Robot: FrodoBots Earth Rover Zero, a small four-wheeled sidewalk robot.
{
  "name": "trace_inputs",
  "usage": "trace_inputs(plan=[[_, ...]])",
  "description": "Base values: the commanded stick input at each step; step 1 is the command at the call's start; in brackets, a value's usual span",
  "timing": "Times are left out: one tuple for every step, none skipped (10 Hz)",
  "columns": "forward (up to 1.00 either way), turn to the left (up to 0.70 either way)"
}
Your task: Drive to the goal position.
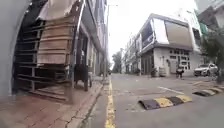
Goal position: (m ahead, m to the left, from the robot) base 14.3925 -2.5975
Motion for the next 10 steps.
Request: trace_inputs(plan=[[0.48, 0.00], [0.48, 0.00], [0.48, 0.00], [0.48, 0.00], [0.48, 0.00], [0.48, 0.00], [0.48, -0.28], [0.48, -0.48], [0.48, -0.48], [0.48, -0.48]])
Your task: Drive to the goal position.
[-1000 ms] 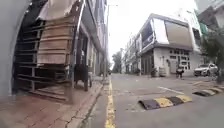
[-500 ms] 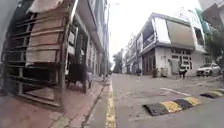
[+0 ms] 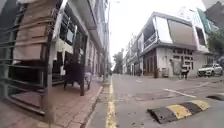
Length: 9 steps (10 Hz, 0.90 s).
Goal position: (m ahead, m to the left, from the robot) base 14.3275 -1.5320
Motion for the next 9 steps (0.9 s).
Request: trace_inputs(plan=[[0.48, -0.48], [0.48, -0.48], [0.48, -0.46], [0.48, -0.28], [0.48, 0.00], [0.48, 0.00], [0.48, 0.00], [0.48, 0.00], [0.48, 0.00]])
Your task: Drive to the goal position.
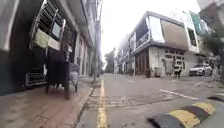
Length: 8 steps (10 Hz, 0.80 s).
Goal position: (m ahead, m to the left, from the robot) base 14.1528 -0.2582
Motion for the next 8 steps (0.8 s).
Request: trace_inputs(plan=[[0.48, 0.00], [0.48, 0.00], [0.48, 0.00], [0.48, 0.00], [0.48, 0.00], [0.48, 0.00], [0.48, 0.00], [0.48, 0.00]])
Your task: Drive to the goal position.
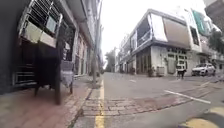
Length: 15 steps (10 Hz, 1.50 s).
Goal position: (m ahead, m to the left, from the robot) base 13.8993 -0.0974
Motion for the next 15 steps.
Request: trace_inputs(plan=[[0.48, -0.01], [0.48, -0.05], [0.48, -0.43], [0.48, -0.48], [0.48, -0.41], [0.48, -0.01], [0.48, 0.00], [0.48, 0.00], [0.48, 0.00], [0.48, 0.00], [0.48, 0.00], [0.48, 0.00], [0.48, 0.00], [0.48, 0.00], [0.48, 0.00]])
